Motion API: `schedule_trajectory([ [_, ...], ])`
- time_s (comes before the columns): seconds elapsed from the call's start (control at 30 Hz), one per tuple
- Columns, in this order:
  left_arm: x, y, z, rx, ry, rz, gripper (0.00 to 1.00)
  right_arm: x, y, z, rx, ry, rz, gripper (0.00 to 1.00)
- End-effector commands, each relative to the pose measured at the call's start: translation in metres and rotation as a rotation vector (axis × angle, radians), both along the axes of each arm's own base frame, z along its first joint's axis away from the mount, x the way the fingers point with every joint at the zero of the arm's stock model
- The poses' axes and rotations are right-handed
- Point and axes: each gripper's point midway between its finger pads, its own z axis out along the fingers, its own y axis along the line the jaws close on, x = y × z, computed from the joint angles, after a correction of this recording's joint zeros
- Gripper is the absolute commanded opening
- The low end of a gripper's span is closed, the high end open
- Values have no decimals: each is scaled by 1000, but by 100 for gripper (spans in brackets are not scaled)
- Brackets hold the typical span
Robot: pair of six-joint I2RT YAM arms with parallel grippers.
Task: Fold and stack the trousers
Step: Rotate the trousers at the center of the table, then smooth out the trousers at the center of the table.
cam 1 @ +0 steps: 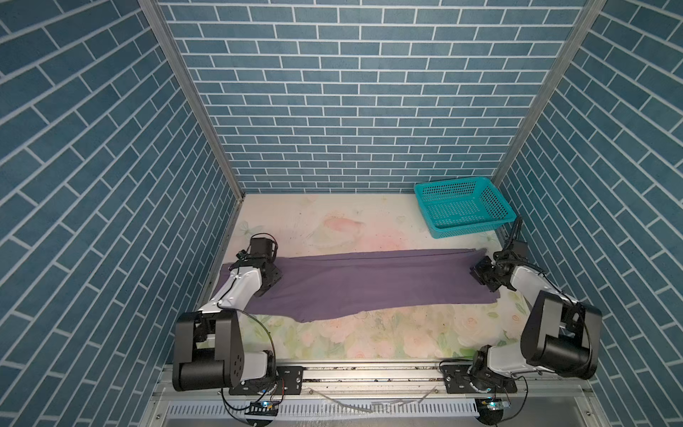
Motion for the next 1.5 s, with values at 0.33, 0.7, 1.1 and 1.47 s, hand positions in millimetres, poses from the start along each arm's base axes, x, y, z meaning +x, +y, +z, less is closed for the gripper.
schedule_trajectory([
  [0.33, 45, -84, -34, -53, 69, -174, 45, 94, 12, -17, 204, -147, -4, 0],
  [0.7, 107, -96, -27, -16, 54, -223, 45, 139, 2, -12, 219, -171, -7, 0],
  [1.1, 110, -140, 36, -62, -98, -327, 44, 44, -14, 22, -80, -22, 40, 1],
  [1.47, 67, -325, 72, -114, -207, -860, 48, -91, -16, 16, -202, 214, 38, 20],
])
